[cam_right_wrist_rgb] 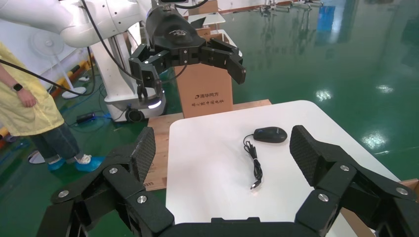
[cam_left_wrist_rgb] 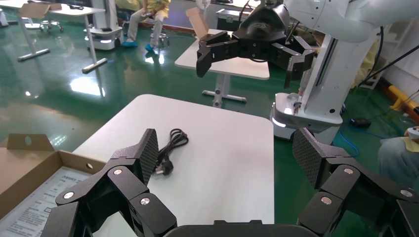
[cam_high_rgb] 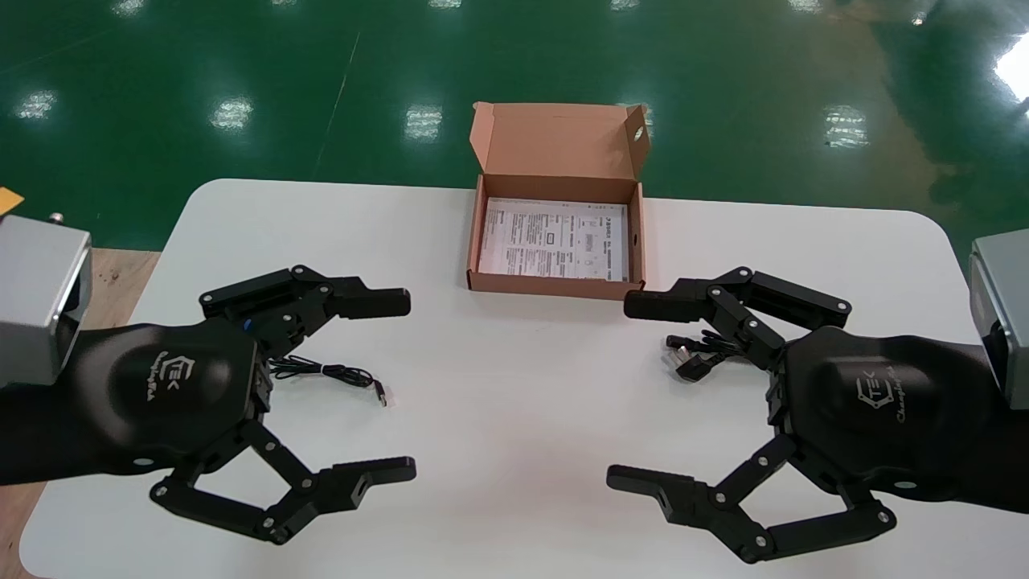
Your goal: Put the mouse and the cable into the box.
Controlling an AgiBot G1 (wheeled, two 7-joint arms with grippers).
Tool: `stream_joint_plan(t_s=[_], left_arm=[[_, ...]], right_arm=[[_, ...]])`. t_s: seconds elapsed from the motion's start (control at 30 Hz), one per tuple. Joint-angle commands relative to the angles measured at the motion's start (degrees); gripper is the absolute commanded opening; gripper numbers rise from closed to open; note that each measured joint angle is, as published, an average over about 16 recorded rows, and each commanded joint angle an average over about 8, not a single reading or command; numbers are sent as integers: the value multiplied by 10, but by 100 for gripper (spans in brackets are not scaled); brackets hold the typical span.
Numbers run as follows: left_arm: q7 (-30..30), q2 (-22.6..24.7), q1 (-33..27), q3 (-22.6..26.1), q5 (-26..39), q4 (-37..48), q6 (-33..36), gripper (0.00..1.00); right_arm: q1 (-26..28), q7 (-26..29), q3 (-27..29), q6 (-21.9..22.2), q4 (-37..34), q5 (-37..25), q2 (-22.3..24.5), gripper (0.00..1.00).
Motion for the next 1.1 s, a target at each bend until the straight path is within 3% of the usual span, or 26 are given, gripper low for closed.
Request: stream_joint_plan(t_s=[0.03, 0.8, 0.97, 1.1], left_arm=[[0, 0, 0, 0, 0, 0, 0, 100], [0, -1, -1, 1, 3, -1, 2, 100], [-2, 3, -40, 34, 55, 2, 30, 100], [5, 17, -107, 90, 143, 33, 49, 100]], right_arm=[[0, 0, 0, 0, 0, 0, 0, 100], [1, -1, 0, 1, -1, -1, 0, 100], [12, -20, -3, -7, -14, -21, 1, 100], [50, -87, -18, -28, -51, -88, 3, 100]])
